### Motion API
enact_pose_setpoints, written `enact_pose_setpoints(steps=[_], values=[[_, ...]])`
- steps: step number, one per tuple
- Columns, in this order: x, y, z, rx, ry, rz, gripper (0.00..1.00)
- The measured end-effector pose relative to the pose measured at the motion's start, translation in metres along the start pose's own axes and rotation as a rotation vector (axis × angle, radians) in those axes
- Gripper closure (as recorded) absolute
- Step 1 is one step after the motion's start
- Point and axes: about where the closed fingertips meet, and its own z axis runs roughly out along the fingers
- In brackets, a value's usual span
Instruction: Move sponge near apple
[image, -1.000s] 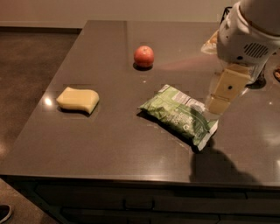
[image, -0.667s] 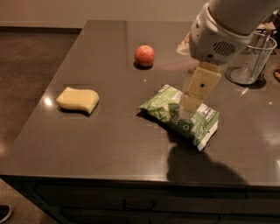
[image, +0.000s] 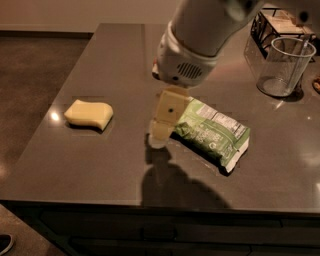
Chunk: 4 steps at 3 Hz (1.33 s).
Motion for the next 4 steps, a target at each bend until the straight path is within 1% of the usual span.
enact_pose_setpoints(steps=[1,2,3,4], values=[[-0.041,0.003,0.033,-0.015,-0.019,-0.010,0.00],[-0.070,-0.010,0.074,-0.019,-0.008,0.001,0.00],[-0.085,-0.030,0.112,-0.026,0.024,0.018,0.00],[-0.087,-0.046,0.145,-0.045,0.061,0.044,0.00]])
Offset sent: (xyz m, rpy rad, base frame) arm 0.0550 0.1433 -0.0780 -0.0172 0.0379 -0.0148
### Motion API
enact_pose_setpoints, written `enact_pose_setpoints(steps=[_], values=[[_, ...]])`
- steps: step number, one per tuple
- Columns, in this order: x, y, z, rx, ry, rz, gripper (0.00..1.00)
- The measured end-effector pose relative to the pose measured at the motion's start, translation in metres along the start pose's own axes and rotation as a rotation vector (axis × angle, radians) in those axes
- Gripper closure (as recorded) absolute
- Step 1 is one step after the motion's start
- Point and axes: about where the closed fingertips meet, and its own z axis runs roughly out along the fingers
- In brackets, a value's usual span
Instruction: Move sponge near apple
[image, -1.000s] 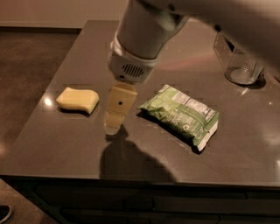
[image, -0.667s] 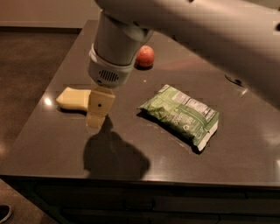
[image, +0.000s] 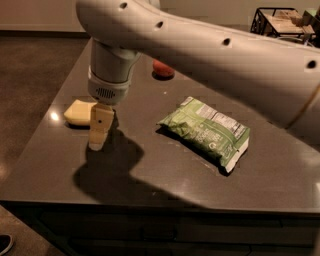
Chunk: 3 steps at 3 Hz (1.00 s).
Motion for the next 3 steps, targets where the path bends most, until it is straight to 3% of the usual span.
enact_pose_setpoints(steps=[1,2,3], values=[[-0.003,-0.018,0.017,-0.016,0.017,0.041,0.00],[-0.005,-0.029,0.021,-0.052,0.033,0.078,0.16],[-0.006,-0.033,0.022,-0.086,0.043,0.100,0.41]])
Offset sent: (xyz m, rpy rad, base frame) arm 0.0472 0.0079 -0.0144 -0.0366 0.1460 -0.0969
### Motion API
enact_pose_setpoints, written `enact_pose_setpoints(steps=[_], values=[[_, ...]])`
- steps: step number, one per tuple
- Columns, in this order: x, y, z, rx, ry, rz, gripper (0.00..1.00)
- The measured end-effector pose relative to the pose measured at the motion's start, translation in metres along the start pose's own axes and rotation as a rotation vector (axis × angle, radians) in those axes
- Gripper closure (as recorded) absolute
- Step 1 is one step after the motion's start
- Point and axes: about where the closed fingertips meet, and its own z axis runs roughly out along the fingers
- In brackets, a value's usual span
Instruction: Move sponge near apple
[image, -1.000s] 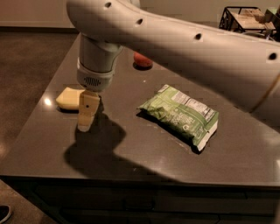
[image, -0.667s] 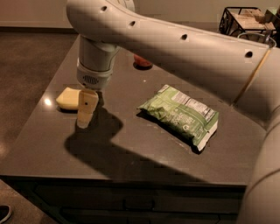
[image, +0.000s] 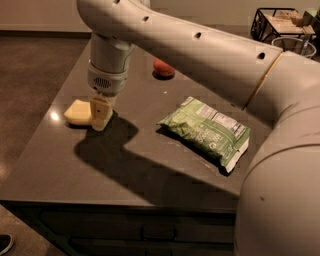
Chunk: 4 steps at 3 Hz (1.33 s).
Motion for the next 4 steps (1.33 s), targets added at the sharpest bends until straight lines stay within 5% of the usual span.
enact_pose_setpoints(steps=[2,3,4], values=[[0.017,-0.025,-0.017,0.040,0.018,0.062,0.88],[0.038,-0.052,-0.039,0.092,0.036,0.113,1.00],[0.071,-0.081,-0.057,0.141,0.076,0.168,1.00]])
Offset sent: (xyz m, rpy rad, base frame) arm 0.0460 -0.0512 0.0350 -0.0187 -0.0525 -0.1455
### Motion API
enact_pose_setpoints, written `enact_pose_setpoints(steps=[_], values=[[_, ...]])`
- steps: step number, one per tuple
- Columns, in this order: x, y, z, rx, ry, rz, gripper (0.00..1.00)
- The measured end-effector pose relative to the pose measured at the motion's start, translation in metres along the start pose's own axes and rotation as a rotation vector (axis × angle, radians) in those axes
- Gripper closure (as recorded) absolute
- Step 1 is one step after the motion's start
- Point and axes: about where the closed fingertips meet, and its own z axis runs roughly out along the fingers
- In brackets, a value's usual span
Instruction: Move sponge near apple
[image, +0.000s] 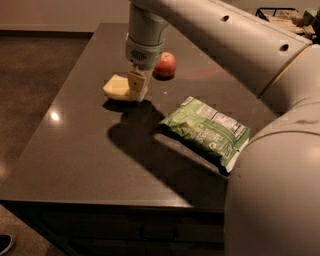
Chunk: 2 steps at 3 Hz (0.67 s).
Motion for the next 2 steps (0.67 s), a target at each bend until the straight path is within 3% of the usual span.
enact_pose_setpoints(steps=[2], values=[[0.048,-0.039,0.005,0.040,0.075,0.032,1.00]])
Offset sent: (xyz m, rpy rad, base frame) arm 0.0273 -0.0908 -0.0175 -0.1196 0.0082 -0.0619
